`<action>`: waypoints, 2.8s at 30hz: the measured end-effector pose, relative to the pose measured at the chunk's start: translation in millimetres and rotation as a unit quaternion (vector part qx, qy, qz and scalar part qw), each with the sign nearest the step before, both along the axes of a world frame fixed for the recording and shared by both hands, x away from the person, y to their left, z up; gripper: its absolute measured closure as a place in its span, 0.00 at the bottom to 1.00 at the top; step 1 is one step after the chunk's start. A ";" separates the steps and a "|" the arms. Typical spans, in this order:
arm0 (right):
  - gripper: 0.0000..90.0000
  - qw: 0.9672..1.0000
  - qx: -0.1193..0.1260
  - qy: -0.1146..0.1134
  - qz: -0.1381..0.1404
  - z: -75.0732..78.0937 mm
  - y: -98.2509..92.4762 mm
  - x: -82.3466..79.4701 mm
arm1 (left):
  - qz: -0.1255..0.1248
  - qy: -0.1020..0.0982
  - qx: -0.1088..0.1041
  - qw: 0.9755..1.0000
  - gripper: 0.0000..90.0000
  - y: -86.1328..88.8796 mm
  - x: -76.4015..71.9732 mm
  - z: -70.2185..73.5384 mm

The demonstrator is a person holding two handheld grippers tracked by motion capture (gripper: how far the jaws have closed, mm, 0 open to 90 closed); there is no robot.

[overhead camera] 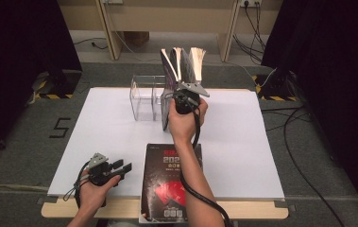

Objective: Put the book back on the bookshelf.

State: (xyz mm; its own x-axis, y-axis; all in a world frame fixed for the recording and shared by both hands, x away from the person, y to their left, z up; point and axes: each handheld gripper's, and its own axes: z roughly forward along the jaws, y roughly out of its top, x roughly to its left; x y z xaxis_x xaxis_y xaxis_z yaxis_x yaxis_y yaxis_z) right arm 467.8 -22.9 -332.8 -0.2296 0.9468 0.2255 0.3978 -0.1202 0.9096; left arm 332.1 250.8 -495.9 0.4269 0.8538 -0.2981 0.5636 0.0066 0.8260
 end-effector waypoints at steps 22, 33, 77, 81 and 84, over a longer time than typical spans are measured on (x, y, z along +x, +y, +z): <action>0.79 0.999 0.003 0.029 0.014 -15.3 -23.2 -15.6 | -0.004 0.002 -0.002 1.000 0.57 -3.2 -0.5 -0.5; 0.75 0.997 -0.008 0.069 0.021 -32.7 -40.9 -23.6 | -0.014 0.004 -0.004 1.000 0.57 -8.3 -0.9 -1.3; 0.71 0.967 -0.020 0.253 0.037 -129.8 -94.5 -26.4 | -0.048 0.033 -0.009 0.998 0.55 -35.1 9.0 -10.4; 0.71 0.965 -0.019 0.258 0.037 -133.2 -94.6 -24.0 | -0.048 0.037 -0.010 0.998 0.54 -36.2 9.6 -11.7; 0.70 0.964 -0.018 0.262 0.040 -135.8 -94.0 -21.6 | -0.050 0.039 -0.009 0.998 0.54 -36.9 9.8 -12.3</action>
